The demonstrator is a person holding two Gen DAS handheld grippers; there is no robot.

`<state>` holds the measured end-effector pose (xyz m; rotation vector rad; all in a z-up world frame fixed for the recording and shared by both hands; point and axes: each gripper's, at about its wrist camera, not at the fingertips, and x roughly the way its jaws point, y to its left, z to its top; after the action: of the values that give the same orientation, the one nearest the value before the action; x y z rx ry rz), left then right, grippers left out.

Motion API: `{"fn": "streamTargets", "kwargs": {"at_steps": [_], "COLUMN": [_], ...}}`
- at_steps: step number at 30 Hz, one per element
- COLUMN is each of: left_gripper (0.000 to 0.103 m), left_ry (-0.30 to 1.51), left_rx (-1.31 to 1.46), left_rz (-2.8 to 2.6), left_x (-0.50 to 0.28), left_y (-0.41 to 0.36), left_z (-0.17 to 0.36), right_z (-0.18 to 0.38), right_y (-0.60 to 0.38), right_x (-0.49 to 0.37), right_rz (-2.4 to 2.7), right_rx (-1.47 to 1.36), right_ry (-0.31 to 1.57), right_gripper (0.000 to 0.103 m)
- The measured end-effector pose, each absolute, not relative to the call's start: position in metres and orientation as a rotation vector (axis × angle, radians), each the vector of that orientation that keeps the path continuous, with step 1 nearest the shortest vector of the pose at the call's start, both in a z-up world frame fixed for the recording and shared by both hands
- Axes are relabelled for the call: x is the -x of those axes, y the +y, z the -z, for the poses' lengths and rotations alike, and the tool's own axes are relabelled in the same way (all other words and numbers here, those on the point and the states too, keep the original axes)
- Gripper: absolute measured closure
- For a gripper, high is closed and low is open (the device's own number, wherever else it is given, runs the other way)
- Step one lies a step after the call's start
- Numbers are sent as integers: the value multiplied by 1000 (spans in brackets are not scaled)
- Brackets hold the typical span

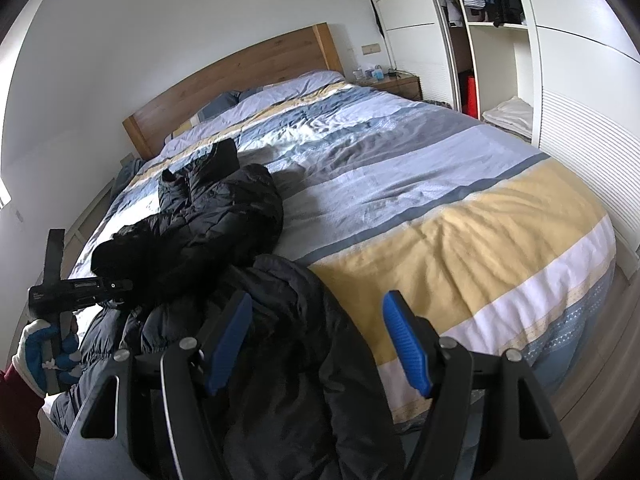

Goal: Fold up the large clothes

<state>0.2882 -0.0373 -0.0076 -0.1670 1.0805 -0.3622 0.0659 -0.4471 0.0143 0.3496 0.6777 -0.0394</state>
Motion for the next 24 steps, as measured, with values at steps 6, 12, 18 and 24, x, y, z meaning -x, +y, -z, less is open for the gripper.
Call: {"fn": "streamTargets", "kwargs": {"at_steps": [6, 12, 18, 24], "left_gripper": [60, 52, 50, 50], "left_ry": [1022, 916, 869, 897], "left_rx": [172, 232, 246, 250], "left_rz": [433, 330, 233, 182], "left_x": [-275, -298, -335, -367], "left_y": [-20, 38, 94, 122], "left_z": [-15, -55, -73, -49], "right_z": [-19, -39, -70, -63], "right_y": [-421, -351, -244, -158], "right_x": [-83, -128, -196, -268], "right_rz": [3, -130, -324, -435], "right_rx": [-298, -172, -32, 23], "right_ry": [699, 718, 689, 707], "right_gripper": [35, 35, 35, 35]}}
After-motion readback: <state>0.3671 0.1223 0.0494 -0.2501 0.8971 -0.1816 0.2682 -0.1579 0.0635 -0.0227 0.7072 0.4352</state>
